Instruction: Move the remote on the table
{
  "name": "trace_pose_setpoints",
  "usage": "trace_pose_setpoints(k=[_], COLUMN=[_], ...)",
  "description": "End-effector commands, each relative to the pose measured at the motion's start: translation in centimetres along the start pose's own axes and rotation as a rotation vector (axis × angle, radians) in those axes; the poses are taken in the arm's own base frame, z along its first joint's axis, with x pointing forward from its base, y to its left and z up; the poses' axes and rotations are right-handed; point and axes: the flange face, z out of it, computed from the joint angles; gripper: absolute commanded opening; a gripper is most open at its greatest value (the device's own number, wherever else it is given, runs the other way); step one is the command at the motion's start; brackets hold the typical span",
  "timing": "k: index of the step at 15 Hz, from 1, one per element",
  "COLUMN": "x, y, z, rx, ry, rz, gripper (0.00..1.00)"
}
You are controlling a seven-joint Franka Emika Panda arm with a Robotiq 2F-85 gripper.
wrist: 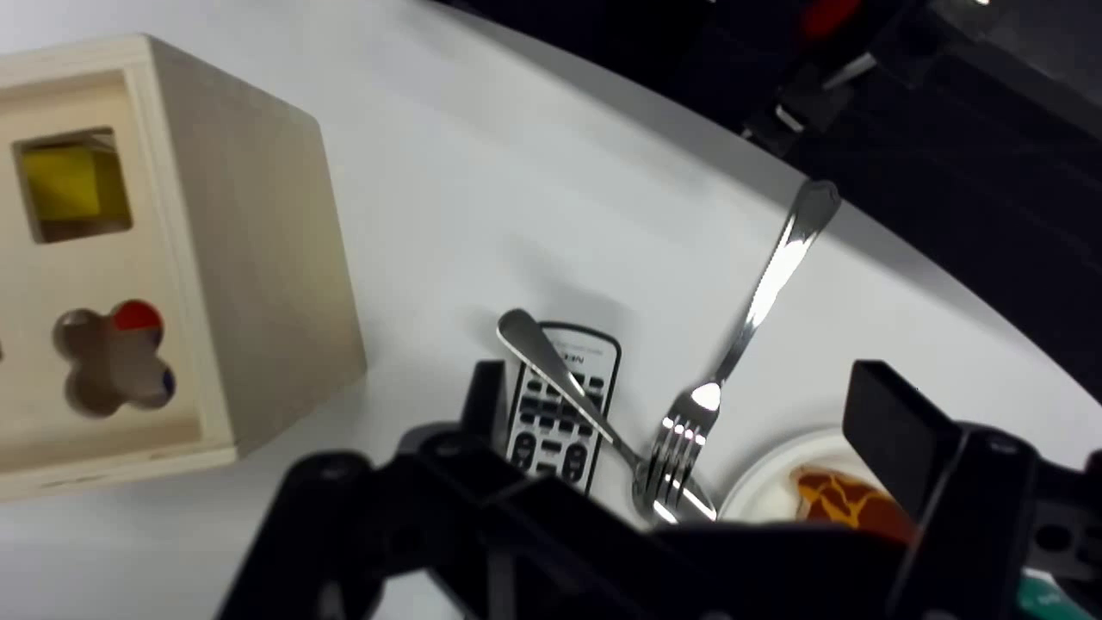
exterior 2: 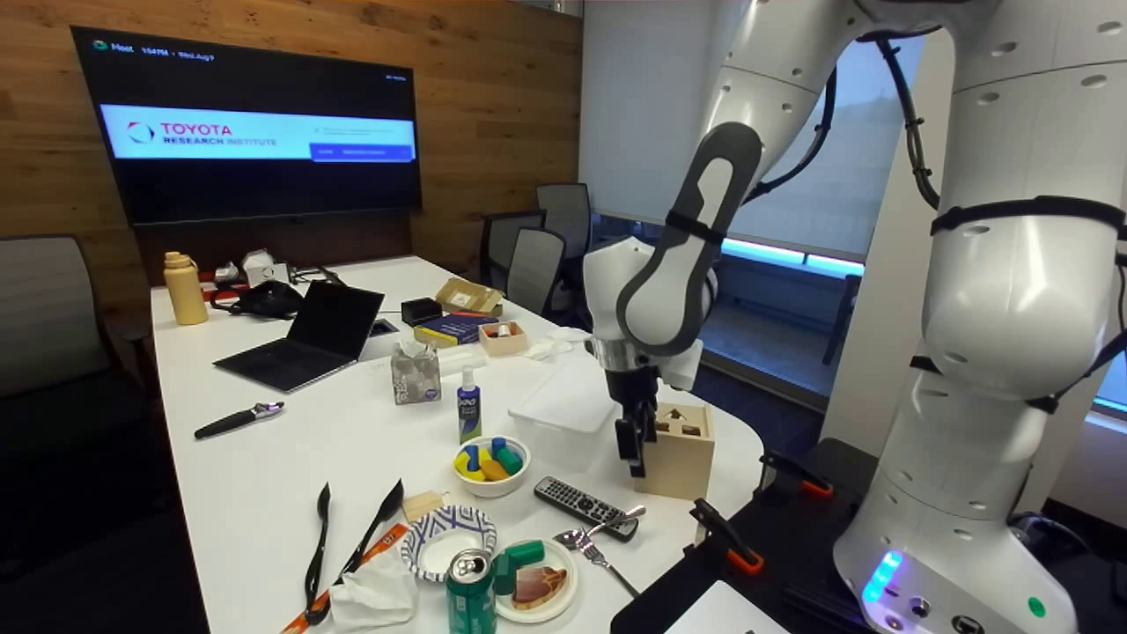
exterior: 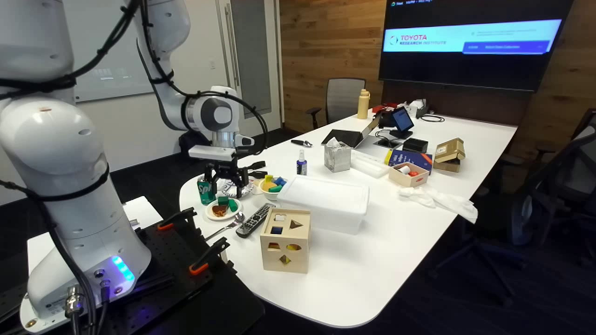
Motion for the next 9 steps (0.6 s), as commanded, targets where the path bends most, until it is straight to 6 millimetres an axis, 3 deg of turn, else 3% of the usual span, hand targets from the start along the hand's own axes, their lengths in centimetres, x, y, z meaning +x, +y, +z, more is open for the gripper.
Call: trace_pose_setpoints(k=[1,9], x=[-1.1,0.8], y=[-1.8,-0.1], z=[3.3,7.7], rx=[-0.037,-0.103], ry=[0.018,0.159], rz=[-0.037,0.053], gripper=[1.0,1.0])
